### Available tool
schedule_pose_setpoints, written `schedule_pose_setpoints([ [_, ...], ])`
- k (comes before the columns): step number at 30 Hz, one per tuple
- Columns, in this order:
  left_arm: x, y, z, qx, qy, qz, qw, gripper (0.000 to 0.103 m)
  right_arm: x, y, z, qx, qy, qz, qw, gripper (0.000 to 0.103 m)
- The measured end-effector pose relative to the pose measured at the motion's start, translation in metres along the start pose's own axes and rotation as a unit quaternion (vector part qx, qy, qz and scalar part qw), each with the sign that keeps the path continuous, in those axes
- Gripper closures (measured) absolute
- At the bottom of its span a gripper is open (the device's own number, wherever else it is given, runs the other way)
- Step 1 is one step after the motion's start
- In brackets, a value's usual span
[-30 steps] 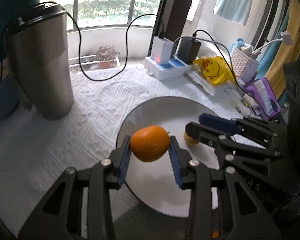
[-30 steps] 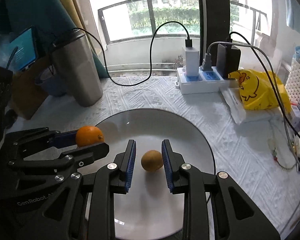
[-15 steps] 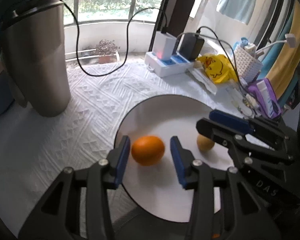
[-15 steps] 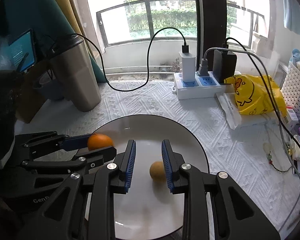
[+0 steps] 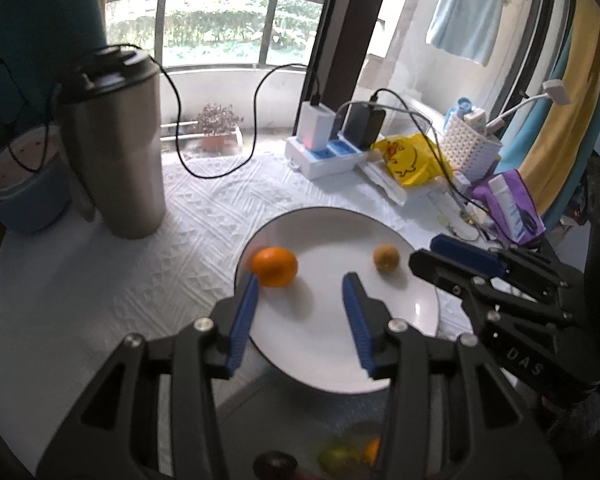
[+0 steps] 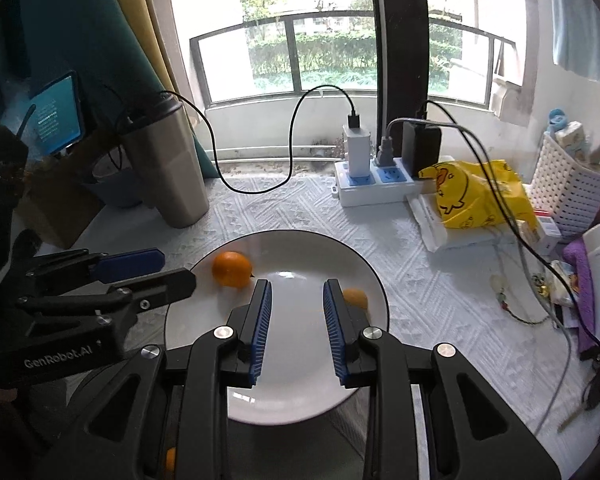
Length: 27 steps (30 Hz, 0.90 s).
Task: Organize fruits
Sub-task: 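Move both open grippers back over the fruit mat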
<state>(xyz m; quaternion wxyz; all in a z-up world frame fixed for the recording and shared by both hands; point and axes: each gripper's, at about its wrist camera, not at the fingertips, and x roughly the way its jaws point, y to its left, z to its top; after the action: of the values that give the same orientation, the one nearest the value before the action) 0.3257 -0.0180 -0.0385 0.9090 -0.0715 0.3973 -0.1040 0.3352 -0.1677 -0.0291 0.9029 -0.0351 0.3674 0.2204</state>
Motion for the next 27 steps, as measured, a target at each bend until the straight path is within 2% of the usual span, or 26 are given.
schedule_pose_setpoints([
  [18,-0.063,-0.022,-0.041,0.007,-0.031,0.01,0.9994,0.055,-0.07,0.017,-0.033,-0.012,-0.033,0.009,0.999,0.074],
  [22,-0.072,-0.025,-0.053,0.006,-0.034,0.011,0.9994,0.038,-0.081,0.023,-0.043,-0.017,-0.033,0.013,0.999,0.074],
  [27,-0.082,-0.027,-0.068,0.002,-0.033,0.011,0.9994,0.036,-0.091,0.026,-0.055,-0.019,-0.031,0.014,0.999,0.074],
])
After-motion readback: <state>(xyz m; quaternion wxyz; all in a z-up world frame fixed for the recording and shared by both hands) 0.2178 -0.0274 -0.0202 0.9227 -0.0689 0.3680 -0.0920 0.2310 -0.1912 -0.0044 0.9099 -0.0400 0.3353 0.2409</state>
